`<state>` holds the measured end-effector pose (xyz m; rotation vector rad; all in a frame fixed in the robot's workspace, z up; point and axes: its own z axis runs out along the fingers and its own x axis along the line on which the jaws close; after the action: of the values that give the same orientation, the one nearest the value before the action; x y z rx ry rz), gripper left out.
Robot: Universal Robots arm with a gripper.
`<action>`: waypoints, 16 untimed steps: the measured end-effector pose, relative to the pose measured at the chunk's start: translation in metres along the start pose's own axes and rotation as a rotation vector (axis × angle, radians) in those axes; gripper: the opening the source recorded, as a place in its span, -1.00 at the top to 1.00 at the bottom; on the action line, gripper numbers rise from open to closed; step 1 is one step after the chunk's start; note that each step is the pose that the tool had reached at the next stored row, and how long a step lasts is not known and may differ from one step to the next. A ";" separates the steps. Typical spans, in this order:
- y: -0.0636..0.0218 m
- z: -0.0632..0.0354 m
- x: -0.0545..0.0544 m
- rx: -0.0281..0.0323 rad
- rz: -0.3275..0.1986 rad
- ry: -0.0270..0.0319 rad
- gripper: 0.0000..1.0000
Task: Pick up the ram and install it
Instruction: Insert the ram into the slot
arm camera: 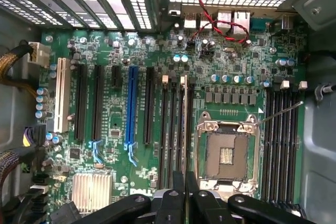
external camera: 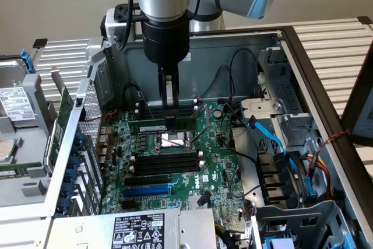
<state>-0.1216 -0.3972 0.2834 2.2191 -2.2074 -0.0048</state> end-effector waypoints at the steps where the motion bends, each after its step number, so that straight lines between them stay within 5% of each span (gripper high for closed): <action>1: -0.0001 0.0007 0.000 0.0000 0.000 0.0009 0.74; 16: -0.0023 0.0153 0.000 0.0044 -0.008 0.0103 0.74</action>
<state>-0.1195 -0.3972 0.2680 2.2246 -2.1959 0.0114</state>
